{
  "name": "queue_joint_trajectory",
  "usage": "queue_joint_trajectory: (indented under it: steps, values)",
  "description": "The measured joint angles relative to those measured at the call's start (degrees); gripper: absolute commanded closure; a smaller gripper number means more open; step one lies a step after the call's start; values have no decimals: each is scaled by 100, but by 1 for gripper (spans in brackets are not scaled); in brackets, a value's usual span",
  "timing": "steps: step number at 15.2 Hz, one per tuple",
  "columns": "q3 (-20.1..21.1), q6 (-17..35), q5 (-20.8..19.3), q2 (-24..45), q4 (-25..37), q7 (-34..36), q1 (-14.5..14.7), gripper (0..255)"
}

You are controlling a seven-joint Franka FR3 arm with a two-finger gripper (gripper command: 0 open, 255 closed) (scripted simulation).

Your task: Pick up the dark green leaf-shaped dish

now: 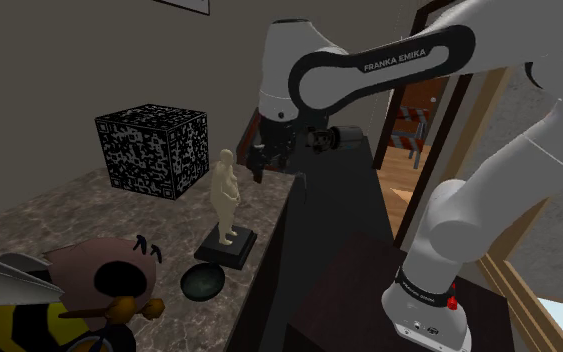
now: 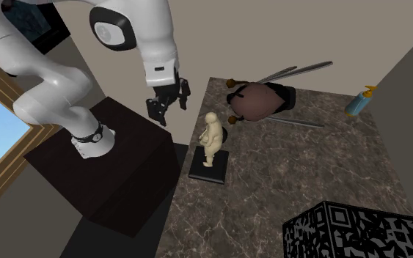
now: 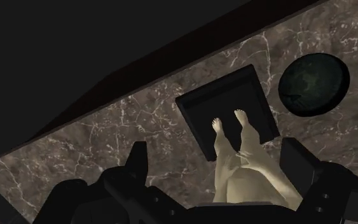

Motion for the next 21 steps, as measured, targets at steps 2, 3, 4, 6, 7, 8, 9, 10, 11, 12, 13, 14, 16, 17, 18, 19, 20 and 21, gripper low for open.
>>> queue_joint_trajectory:
  steps: [2, 3, 4, 6, 7, 8, 9, 10, 11, 12, 13, 14, 16, 17, 18, 19, 20, 21]
  values:
    - [236, 209, -39, 359, 70, 296, 28, 0]
    - [333, 288, -72, 520, 111, 427, 36, 0]
    - [416, 363, -125, 712, 188, 544, 28, 0]
    - [612, 484, -226, 1063, 322, 834, 50, 0]
    - [731, 556, -310, 1303, 439, 1020, 62, 0]
    - [813, 653, -372, 1461, 441, 1167, 78, 0]
    - [892, 701, -470, 1679, 552, 1319, 84, 0]
    - [975, 764, -606, 1959, 701, 1497, 89, 0]
    - [1028, 864, -708, 2153, 726, 1640, 105, 0]
    - [1096, 894, -811, 2350, 819, 1811, 144, 0]
    - [1153, 924, -925, 2558, 925, 1985, 187, 0]
    - [1208, 937, -1066, 2809, 1080, 2180, 244, 0]
    - [1245, 976, -1352, 3307, 1372, 2500, 352, 0]
    - [1260, 990, -1456, 3490, 1461, 2647, 421, 0]
    - [1258, 996, -1582, 3717, 1603, 2789, 497, 0]
    - [1257, 993, -1697, 3934, 1742, 2938, 588, 0]
    - [1228, 982, -1843, 4217, 1952, 3079, 689, 0]
    - [1211, 963, -1945, 4434, 2108, 3213, 793, 0]
